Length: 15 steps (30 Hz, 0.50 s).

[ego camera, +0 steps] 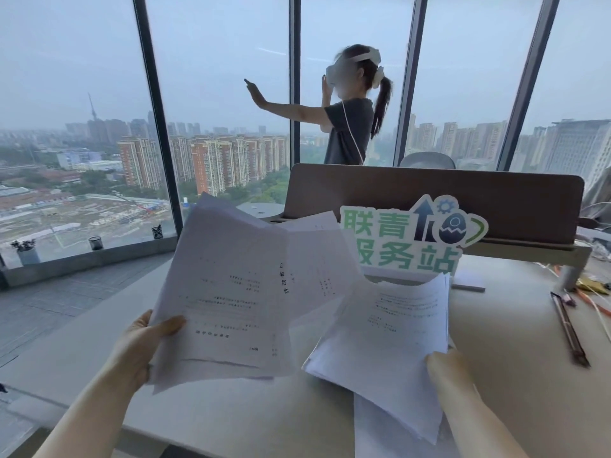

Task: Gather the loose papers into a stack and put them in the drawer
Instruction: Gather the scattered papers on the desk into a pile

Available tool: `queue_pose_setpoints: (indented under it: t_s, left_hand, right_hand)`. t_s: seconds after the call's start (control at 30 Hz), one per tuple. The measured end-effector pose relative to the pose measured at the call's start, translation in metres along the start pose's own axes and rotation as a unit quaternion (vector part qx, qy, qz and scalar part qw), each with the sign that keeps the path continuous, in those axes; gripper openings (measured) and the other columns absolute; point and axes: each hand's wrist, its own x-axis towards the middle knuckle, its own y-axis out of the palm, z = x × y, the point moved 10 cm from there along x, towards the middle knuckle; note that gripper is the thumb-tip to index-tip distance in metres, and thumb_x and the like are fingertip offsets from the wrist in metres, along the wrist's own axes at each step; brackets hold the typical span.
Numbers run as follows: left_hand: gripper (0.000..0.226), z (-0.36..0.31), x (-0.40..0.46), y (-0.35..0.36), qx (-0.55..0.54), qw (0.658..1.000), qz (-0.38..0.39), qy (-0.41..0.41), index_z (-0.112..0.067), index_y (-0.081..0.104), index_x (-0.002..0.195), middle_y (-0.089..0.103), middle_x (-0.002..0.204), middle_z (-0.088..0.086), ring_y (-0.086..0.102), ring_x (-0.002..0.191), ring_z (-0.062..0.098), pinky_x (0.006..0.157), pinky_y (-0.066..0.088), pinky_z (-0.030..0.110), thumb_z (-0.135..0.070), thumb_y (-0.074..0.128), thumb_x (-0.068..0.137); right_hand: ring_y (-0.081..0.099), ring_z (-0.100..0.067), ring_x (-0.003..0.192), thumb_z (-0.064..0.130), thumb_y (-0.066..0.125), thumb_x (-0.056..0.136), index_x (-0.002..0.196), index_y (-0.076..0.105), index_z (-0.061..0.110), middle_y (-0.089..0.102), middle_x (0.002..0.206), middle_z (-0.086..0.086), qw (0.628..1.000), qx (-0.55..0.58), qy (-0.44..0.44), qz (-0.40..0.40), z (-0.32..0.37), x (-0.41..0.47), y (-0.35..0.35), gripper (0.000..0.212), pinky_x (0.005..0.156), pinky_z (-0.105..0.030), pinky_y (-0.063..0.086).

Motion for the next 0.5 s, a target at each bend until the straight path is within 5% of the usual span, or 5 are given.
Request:
queue_pose_setpoints:
  t_s: [0.13, 0.3, 0.5]
  left_hand:
    - [0.036, 0.008, 0.005, -0.001, -0.023, 1.000, 0.002, -0.017, -0.010, 0.062, 0.115, 0.067, 0.107, 0.020, 0.061, 0.089, 0.037, 0.085, 0.051, 0.056, -0.012, 0.071, 0.080]
    - [0.032, 0.019, 0.009, 0.007, -0.051, 0.998, -0.003, -0.029, -0.011, 0.064, 0.110, 0.067, 0.114, 0.025, 0.062, 0.090, 0.037, 0.088, 0.048, 0.062, -0.014, 0.072, 0.079]
    - [0.039, 0.022, 0.022, 0.000, -0.082, 0.996, -0.011, -0.034, -0.011, 0.066, 0.111, 0.068, 0.114, 0.024, 0.064, 0.089, 0.039, 0.082, 0.051, 0.062, -0.020, 0.076, 0.074]
  right_hand:
    - [0.065, -0.038, 0.079, 0.008, 0.049, 0.077, 0.106, 0.062, 0.006, 0.067, 0.091, -0.022, 1.000, 0.027, 0.008, -0.013, -0.008, 0.006, -0.001, 0.032, 0.064, -0.036, 0.046]
    - [0.063, -0.038, 0.084, 0.008, 0.050, 0.074, 0.097, 0.058, 0.017, 0.064, 0.085, -0.014, 0.997, 0.070, 0.004, -0.036, -0.004, 0.002, 0.003, 0.026, 0.076, -0.042, 0.052]
    - [0.068, -0.046, 0.080, 0.014, 0.046, 0.060, 0.096, 0.062, 0.000, 0.067, 0.090, -0.027, 0.993, 0.053, 0.040, -0.093, -0.048, 0.057, -0.022, 0.042, 0.070, -0.051, 0.055]
